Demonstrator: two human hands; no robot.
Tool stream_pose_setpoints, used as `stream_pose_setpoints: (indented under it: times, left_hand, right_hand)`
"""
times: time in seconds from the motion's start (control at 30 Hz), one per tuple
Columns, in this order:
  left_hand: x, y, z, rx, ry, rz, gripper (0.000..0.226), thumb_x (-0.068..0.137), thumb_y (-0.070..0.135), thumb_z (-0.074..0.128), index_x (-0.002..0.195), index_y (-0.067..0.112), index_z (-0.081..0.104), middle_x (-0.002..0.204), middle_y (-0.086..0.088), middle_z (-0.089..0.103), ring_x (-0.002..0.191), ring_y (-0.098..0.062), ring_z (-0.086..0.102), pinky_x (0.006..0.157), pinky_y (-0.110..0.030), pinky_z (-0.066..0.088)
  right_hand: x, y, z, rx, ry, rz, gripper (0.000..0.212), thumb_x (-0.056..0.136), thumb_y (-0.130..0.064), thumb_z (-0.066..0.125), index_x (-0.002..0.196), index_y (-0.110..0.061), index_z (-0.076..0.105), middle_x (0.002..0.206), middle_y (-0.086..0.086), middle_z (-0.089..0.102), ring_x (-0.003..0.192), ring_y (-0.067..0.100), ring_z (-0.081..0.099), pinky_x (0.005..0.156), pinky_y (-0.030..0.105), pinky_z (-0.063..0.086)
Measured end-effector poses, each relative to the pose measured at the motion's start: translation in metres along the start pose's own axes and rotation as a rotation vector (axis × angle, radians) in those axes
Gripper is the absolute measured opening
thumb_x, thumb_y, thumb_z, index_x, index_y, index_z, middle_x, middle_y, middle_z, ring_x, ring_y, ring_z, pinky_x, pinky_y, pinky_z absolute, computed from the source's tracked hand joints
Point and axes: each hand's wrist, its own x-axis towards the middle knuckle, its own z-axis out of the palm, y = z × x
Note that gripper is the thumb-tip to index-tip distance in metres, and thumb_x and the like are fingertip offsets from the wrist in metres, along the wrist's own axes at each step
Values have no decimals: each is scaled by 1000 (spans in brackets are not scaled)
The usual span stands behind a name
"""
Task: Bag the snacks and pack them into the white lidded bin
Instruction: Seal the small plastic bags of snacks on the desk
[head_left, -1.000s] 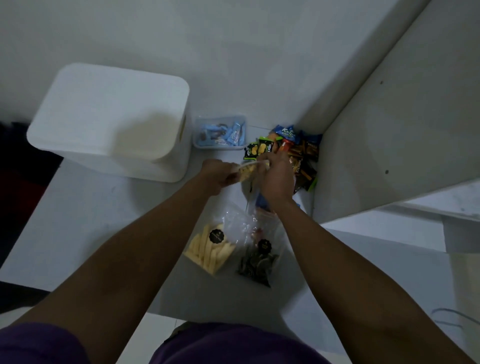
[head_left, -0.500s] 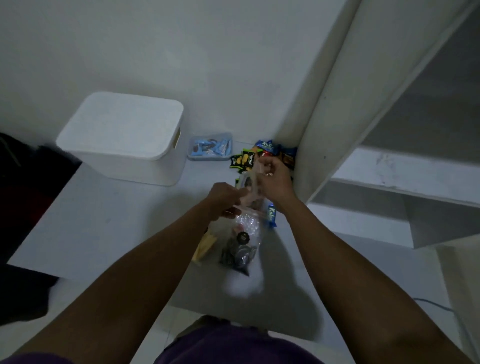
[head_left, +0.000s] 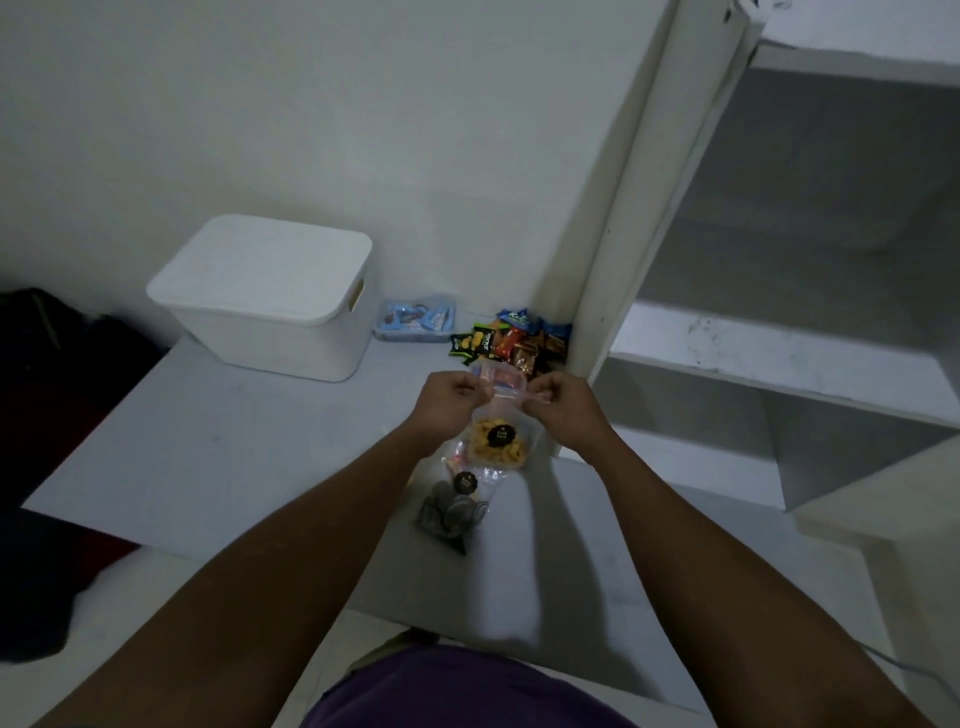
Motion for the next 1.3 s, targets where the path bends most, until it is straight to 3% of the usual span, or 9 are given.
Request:
stream_pose_setpoints:
  times: [0.2,0.3,0.4,0.5,0.63,0.83,1.0,1.13,1.3]
  left_hand:
    - [-4,-4,-7,-11,86,-29,15,88,8,69,99,-1,72,89,-6,71,62,5,60,58,-6,46]
    - [-9,-3,-10,26,91,-25,14,89,7,67,98,-1,72,87,-5,69,65,0,57,56,-6,45]
    - [-11,-2,-14,112,36,49,7,81,11,75,88,10,73,87,-4,71,75,-9,63,72,-23,53]
    - [-7,1,-15,337,2,147,16,63,36,78,76,34,68,78,12,70,78,-10,66,81,-39,55]
    - [-5,16,-9,426,-37,225,20,67,39,67,83,50,62,75,20,69,84,-10,66,89,-48,51]
    - [-10,25,0,549,-110,256,37,81,29,73,115,36,61,83,16,68,92,-12,63,94,-48,46]
    - [-10,24,8,613,-136,265,37,89,27,65,125,34,57,88,15,58,93,-15,58,94,-47,44]
    - [-10,22,4,484,-123,268,35,86,19,70,119,26,64,77,14,61,84,-16,62,87,-43,50]
    - [-11,25,-13,323,-100,251,41,79,7,78,118,14,68,84,-7,73,83,-17,69,85,-33,54]
  right_hand:
    - [-9,3,3,133,23,71,18,89,-12,69,95,5,71,101,31,66,79,18,53,71,30,44]
    - [-10,2,4,102,11,70,23,92,-13,66,97,9,68,84,23,62,78,17,51,67,29,43]
    - [-12,-1,5,44,-15,32,28,96,-16,59,97,11,64,84,15,58,79,18,50,67,30,40]
    - [-13,-4,8,-64,-64,-43,28,98,-17,55,92,9,62,77,13,54,72,17,47,61,30,35]
    - [-15,-6,10,-51,-74,-101,31,97,-16,57,90,14,59,75,12,51,70,17,44,60,30,33]
    - [-18,0,9,18,-80,-110,28,97,-13,57,94,15,61,84,34,58,75,17,47,68,31,36]
    - [-21,-1,5,64,-100,-81,23,97,-10,58,98,11,65,82,12,58,76,15,50,68,27,41]
    - [-24,-3,0,155,-68,-33,14,95,-4,59,100,2,71,77,-2,63,67,3,52,57,9,42]
    - [-24,1,-6,281,31,19,14,94,-11,63,100,-4,73,87,6,69,79,13,60,69,21,47]
